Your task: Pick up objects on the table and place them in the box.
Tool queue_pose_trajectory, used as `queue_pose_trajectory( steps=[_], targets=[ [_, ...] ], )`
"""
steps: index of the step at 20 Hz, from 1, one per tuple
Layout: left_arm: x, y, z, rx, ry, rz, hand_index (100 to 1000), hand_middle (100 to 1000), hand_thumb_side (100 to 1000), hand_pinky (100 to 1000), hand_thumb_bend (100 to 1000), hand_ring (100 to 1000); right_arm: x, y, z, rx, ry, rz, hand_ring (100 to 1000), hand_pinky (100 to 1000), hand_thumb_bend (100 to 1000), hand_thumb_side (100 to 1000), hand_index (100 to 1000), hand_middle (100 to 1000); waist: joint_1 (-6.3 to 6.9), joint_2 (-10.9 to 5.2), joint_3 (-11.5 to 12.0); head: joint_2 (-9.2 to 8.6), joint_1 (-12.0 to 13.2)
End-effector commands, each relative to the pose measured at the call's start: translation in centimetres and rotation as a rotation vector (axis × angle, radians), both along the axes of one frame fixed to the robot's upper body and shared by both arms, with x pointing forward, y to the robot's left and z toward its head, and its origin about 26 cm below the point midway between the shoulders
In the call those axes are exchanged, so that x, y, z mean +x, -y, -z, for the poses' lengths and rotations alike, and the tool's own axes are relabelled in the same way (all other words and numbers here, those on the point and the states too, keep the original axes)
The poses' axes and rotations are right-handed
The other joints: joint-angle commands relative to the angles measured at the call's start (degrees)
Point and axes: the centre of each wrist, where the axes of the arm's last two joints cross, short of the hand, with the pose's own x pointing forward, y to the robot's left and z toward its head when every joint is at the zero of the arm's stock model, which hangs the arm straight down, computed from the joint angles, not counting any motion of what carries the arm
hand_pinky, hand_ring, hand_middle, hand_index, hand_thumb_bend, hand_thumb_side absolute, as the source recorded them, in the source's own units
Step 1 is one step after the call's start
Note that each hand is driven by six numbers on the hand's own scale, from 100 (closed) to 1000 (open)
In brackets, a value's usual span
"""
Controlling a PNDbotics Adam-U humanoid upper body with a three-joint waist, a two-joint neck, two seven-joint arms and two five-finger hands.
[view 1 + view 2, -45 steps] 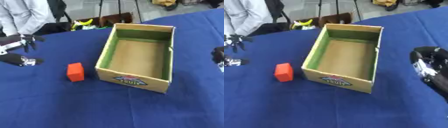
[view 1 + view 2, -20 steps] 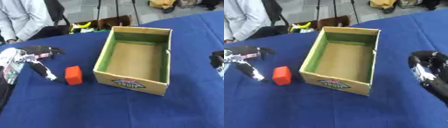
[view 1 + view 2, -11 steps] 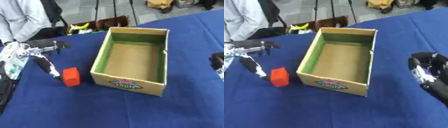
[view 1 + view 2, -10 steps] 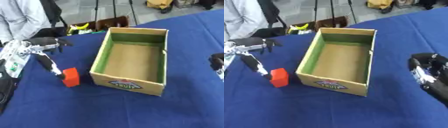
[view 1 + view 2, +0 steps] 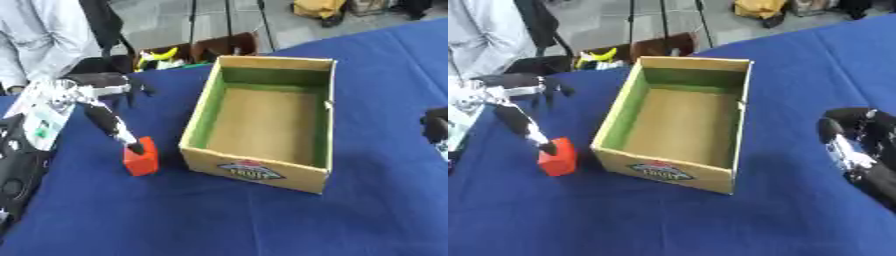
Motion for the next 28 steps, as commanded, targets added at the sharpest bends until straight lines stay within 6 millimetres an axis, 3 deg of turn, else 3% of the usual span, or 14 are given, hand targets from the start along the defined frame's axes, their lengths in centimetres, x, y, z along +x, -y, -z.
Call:
queue_pose_trajectory(
  steps=[1, 5, 8, 14, 18, 23, 28],
  targets=[
    [-0.1, 0.3, -1.0, 0.06, 0.038, -0.009, 935, 827, 624, 462, 1000, 576, -0.2, -0.2, -0.8, -0.002, 0.029, -0.016, 795, 849, 254, 476, 709, 510, -0.24, -1.02, -0.1, -0.91, 0.3],
    [0.1, 0.6, -0.4, 0.07, 0.043, -0.016, 926, 816, 619, 454, 1000, 550, -0.2, -0.2, -0.9, -0.001, 0.03, -0.018, 795, 849, 255, 476, 709, 510, -0.13, -0.94, -0.2, -1.0, 0.2],
    [0.0, 0.6, -0.4, 0.083, 0.063, -0.035, 887, 793, 647, 412, 890, 563, -0.3, -0.2, -0.9, -0.003, 0.029, -0.018, 795, 849, 255, 475, 709, 509, 0.03, -0.81, -0.1, -0.92, 0.0],
    [0.1, 1.2, 0.0, 0.143, 0.128, -0.064, 863, 747, 646, 364, 803, 566, -0.2, -0.2, -0.9, -0.005, 0.031, -0.021, 795, 849, 254, 475, 709, 509, 0.06, -0.61, -0.1, -0.98, 0.1],
    [0.3, 1.3, 0.6, 0.156, 0.14, -0.067, 849, 747, 624, 286, 785, 504, -0.2, -0.2, -1.0, -0.004, 0.033, -0.022, 795, 849, 254, 475, 709, 509, 0.04, -0.58, -0.2, -1.09, 0.0],
    [0.6, 1.4, 1.6, 0.141, 0.113, -0.057, 838, 763, 589, 252, 810, 479, -0.3, -0.2, -1.0, -0.002, 0.033, -0.022, 795, 849, 252, 475, 709, 509, 0.09, -0.59, -0.1, -1.19, -0.1],
    [0.6, 1.5, 1.9, 0.118, 0.1, -0.047, 790, 637, 591, 215, 731, 455, -0.3, -0.2, -1.0, -0.003, 0.031, -0.02, 794, 849, 256, 478, 709, 508, 0.15, -0.66, -0.1, -1.29, -0.2]
  ],
)
